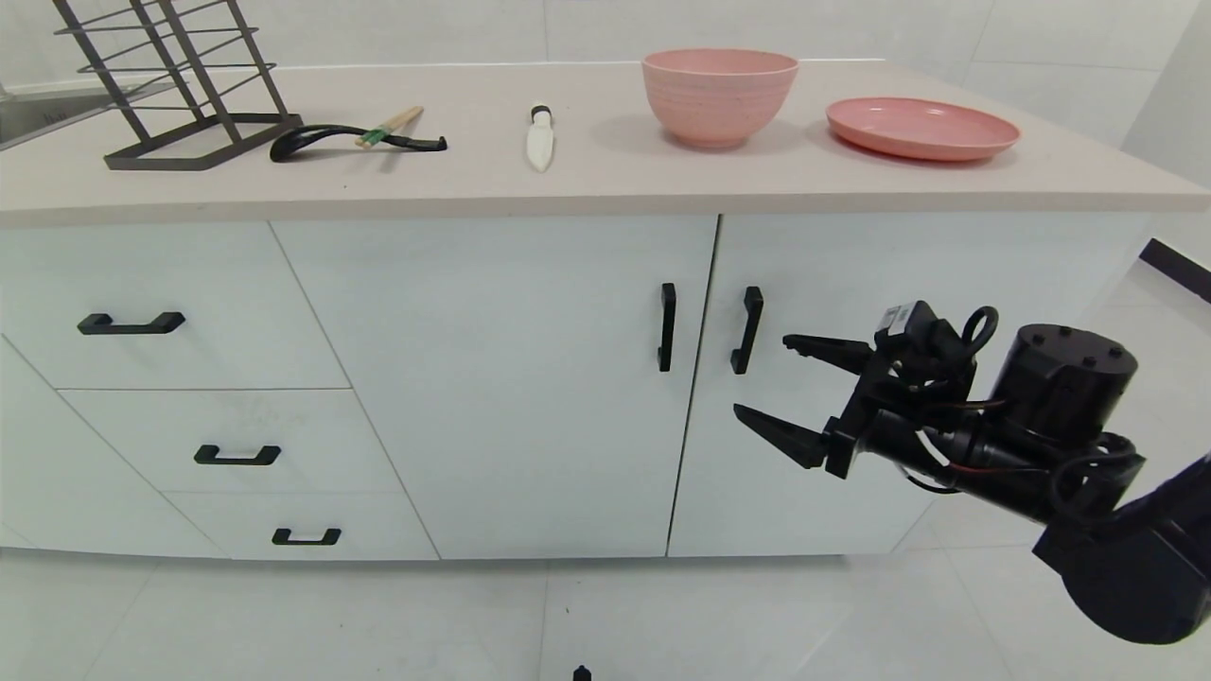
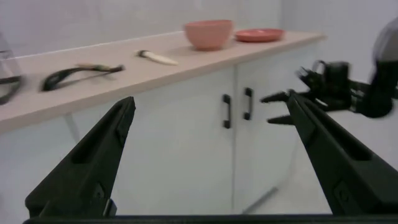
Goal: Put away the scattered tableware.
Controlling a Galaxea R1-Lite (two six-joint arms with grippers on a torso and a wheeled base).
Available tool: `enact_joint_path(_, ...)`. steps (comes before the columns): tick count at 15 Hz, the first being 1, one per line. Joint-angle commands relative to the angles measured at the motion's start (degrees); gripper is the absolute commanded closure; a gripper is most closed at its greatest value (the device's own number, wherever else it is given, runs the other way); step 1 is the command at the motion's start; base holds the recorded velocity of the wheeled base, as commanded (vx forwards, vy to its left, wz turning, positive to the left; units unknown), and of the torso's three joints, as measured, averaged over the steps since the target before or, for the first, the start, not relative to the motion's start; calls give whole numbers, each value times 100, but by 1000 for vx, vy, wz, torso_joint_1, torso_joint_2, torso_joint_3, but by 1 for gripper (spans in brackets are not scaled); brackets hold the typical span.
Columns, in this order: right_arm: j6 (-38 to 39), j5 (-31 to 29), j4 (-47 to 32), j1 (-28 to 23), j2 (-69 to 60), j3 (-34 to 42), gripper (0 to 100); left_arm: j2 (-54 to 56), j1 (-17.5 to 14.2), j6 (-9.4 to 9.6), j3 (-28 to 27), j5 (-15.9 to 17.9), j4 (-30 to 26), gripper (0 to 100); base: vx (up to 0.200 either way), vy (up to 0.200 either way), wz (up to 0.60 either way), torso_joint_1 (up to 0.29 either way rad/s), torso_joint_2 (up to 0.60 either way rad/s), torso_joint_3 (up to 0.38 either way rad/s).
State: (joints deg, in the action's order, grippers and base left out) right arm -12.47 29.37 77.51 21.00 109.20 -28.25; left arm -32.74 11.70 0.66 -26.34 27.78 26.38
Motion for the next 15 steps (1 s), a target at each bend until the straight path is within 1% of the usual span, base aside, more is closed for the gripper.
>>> enact_joint_path(1, -1, 8, 1, 18, -294, 144, 0, -1735, 341, 444, 463, 1045, 605, 0, 0, 0, 0, 0, 0, 0)
enact_joint_path(2, -10, 8, 1, 18, -453, 249, 0, -2192, 438, 629, 947, 1186, 1308, 0, 0, 0, 0, 0, 0, 0)
enact_joint_path(3, -36, 8, 1, 9, -576, 408, 0, -2746, 552, 787, 1202, 1397, 2038, 0, 0, 0, 0, 0, 0, 0)
enact_joint_path(4, -45, 16, 1, 9, -646, 495, 0, -3124, 596, 910, 1237, 1511, 2442, 0, 0, 0, 0, 0, 0, 0)
enact_joint_path(5, -62, 60, 1, 0, -778, 698, 0, -3941, 605, 1129, 1131, 1827, 3295, 0, 0, 0, 0, 0, 0, 0)
enact_joint_path(6, -71, 104, 10, 0, -830, 750, 0, -4267, 623, 1173, 1026, 2082, 3611, 0, 0, 0, 0, 0, 0, 0)
enact_joint_path(7, -71, 113, 10, -9, -883, 768, 0, -4715, 834, 1156, 833, 2460, 3919, 0, 0, 0, 0, 0, 0, 0)
enact_joint_path(8, -71, 113, 10, -17, -874, 759, 0, -4891, 974, 1112, 710, 2522, 3971, 0, 0, 0, 0, 0, 0, 0)
enact_joint_path(9, -71, 122, 19, -35, -848, 742, 0, -5313, 1141, 1086, 358, 2522, 3954, 0, 0, 0, 0, 0, 0, 0)
enact_joint_path(10, -71, 122, 19, -35, -804, 715, 0, -5647, 1194, 1059, 130, 2530, 3980, 0, 0, 0, 0, 0, 0, 0)
enact_joint_path(11, -71, 131, 19, -35, -672, 671, 0, -6095, 1387, 1068, -178, 2513, 4006, 0, 0, 0, 0, 0, 0, 0)
enact_joint_path(12, -80, 131, 19, -35, -620, 619, 0, -6288, 1519, 1059, -336, 2478, 4006, 0, 0, 0, 0, 0, 0, 0)
enact_joint_path(13, -80, 157, 19, -35, -470, 460, 0, -6772, 1809, 1077, -793, 2100, 4015, 0, 0, 0, 0, 0, 0, 0)
enact_joint_path(14, -80, 236, 19, -44, -321, 302, 0, -7105, 2047, 1138, -1206, 1713, 4024, 0, 0, 0, 0, 0, 0, 0)
enact_joint_path(15, -80, 254, 19, -53, -268, 241, 0, -7229, 2143, 1138, -1356, 1572, 4024, 0, 0, 0, 0, 0, 0, 0)
